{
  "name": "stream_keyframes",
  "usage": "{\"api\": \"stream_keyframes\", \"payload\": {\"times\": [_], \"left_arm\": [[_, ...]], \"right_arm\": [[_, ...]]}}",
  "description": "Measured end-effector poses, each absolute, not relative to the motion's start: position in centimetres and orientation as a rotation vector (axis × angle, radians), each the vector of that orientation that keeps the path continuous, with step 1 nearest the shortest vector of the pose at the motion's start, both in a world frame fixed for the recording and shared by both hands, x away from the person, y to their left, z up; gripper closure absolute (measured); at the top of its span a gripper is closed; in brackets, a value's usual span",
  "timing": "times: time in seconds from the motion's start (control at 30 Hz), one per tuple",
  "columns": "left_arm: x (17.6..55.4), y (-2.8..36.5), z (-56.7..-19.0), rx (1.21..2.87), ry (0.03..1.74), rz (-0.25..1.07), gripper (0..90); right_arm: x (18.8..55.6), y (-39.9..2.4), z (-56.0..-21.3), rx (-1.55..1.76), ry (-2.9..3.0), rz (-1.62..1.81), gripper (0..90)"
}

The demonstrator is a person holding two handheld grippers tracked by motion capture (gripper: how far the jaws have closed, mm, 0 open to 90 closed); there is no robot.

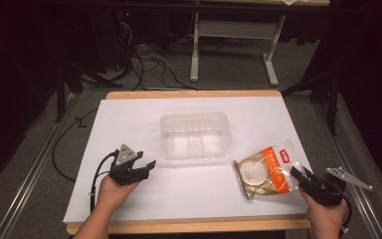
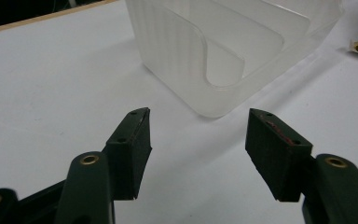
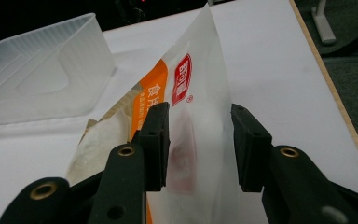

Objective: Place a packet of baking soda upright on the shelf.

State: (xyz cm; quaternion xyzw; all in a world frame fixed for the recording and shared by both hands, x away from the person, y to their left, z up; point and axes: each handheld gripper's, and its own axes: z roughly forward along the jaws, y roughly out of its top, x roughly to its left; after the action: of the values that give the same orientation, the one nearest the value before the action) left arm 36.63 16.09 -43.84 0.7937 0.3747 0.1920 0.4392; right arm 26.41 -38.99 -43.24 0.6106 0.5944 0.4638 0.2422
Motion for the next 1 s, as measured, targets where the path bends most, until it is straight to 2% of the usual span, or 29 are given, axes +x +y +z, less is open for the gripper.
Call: {"api": "stream_keyframes", "payload": {"times": [0.63,1.0], "left_arm": [[36.6,15.8,-44.0,1.995,0.913,0.467,40.4],[36.6,15.8,-44.0,1.996,0.913,0.467,40.4]], "right_arm": [[25.9,-37.7,-42.2,1.56,1.62,1.345,70.4],[25.5,-36.3,-41.2,1.445,1.64,1.389,77.5]]}}
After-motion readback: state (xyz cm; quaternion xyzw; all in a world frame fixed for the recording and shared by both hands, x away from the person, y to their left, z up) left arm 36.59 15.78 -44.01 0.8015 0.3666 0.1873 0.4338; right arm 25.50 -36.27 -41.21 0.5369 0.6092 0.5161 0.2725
